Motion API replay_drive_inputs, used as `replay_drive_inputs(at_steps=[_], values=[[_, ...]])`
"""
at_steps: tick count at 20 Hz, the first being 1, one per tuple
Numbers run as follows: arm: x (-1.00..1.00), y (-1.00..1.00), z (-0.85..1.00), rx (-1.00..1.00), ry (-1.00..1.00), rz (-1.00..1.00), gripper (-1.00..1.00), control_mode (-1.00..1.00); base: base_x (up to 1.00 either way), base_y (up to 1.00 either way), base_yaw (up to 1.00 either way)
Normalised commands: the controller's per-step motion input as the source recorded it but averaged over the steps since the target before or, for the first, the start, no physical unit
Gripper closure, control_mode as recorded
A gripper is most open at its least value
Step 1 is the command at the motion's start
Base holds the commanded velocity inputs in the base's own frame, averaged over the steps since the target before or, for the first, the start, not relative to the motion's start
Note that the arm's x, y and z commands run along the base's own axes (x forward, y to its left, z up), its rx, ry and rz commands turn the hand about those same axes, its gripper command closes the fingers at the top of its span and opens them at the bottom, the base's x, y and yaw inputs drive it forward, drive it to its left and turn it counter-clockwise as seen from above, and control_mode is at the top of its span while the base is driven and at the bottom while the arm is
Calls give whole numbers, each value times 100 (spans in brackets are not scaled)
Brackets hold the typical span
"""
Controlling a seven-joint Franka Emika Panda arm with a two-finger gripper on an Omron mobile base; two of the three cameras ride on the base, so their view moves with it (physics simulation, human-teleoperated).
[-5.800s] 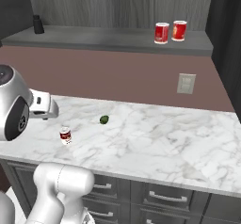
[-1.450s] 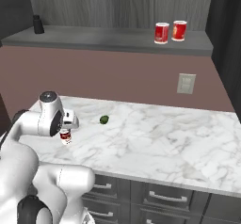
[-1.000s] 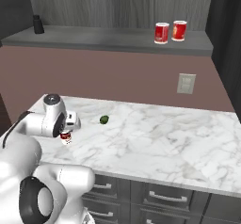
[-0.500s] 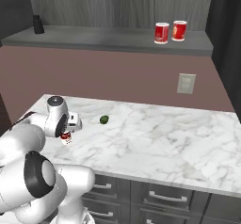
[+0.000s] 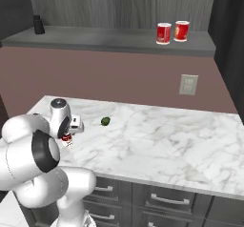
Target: Pick the cans from the counter and place them in their designated side in the cabinet.
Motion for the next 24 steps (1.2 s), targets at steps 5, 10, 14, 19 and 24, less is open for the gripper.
replay_drive_inputs(at_steps=[5, 10, 14, 19, 24], values=[[5, 0, -13, -1, 4, 0, 100, -100, 0, 0, 0], [4, 0, -1, 0, 1, 0, 100, -100, 0, 0, 0], [0, -1, 25, 0, -4, 0, 100, -100, 0, 0, 0], [-4, -11, 34, 1, -7, 0, 100, -100, 0, 0, 0], [-5, -24, 29, 0, -5, 0, 100, -100, 0, 0, 0]])
